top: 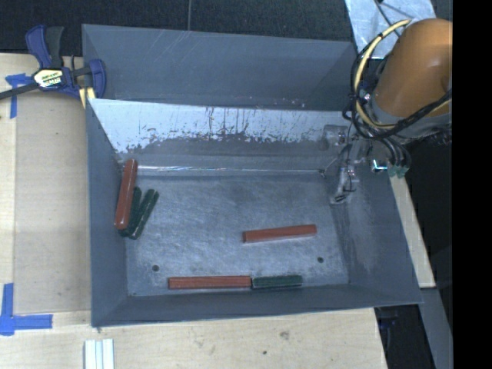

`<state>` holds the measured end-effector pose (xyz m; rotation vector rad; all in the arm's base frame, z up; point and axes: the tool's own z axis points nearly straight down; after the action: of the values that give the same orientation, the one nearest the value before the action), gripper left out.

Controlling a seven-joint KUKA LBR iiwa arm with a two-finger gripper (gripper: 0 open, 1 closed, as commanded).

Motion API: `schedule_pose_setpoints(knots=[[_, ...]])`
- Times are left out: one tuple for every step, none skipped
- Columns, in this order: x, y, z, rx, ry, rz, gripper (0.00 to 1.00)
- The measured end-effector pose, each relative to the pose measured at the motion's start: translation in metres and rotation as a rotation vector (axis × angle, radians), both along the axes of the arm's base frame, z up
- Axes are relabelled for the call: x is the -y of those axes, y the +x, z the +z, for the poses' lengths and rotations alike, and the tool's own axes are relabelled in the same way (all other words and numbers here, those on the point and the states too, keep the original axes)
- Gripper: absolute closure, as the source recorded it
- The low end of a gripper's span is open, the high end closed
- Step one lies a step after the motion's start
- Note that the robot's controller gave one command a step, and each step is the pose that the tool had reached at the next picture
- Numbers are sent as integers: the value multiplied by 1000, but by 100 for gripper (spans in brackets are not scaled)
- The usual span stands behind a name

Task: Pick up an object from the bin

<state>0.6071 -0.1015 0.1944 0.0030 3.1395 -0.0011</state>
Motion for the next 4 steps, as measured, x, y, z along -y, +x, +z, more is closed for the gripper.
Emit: schedule_pose_setpoints(knots=[[-16, -14, -119, -7, 2, 28, 0], [-68, -52, -124, -1, 2, 91, 0], [-65, -49, -122, 6, -1, 88, 100], [-86, -46, -118, 4, 1, -51, 100]])
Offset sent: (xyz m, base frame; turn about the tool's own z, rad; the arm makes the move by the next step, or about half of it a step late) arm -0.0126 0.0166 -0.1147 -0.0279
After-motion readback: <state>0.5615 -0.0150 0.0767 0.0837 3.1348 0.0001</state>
